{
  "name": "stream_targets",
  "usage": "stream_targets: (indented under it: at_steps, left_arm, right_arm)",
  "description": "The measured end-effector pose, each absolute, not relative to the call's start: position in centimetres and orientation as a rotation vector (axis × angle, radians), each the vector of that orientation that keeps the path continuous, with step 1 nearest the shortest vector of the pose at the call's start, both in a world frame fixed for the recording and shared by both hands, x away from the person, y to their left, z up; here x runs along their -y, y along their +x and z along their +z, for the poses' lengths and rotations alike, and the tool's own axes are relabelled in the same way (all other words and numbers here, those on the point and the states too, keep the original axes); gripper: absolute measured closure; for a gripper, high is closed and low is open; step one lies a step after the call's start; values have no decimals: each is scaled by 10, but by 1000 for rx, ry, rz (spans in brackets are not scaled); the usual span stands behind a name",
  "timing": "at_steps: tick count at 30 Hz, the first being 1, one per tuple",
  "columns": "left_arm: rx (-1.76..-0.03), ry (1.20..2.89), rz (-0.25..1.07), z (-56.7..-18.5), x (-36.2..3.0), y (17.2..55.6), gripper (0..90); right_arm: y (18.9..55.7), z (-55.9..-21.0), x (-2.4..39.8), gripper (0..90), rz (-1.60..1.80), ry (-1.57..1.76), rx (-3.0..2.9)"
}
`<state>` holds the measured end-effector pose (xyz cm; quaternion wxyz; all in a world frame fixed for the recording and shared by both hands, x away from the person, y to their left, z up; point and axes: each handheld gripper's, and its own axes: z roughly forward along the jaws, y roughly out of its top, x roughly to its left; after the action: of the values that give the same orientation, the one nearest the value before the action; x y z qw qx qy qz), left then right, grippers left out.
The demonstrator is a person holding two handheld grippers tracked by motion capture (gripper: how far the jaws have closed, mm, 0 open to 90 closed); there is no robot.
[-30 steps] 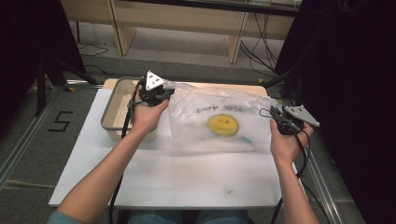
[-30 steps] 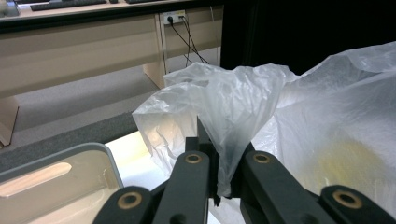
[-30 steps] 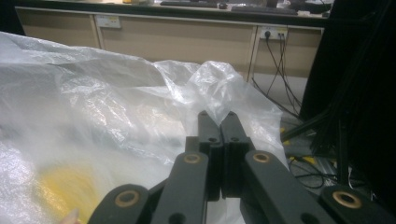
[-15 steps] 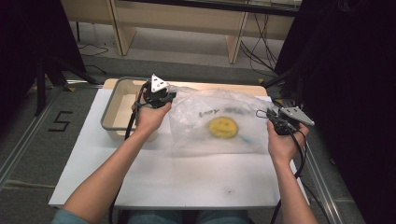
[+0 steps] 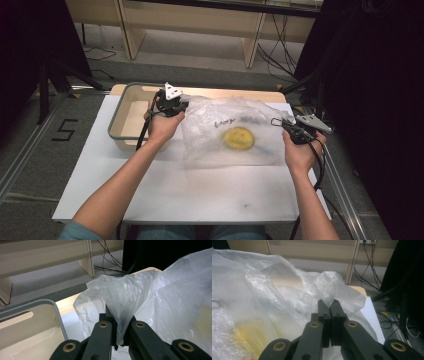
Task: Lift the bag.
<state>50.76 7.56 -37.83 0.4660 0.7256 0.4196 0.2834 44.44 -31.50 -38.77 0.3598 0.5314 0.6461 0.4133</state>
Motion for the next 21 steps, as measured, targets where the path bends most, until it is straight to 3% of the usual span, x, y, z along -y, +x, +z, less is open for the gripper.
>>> stream_targets:
  at_steps: [21]
  left_arm:
    - [-1095, 1803, 674, -396, -82, 517, 889]
  right_arm:
    - [451, -405, 323, 893, 1027, 1427, -1667]
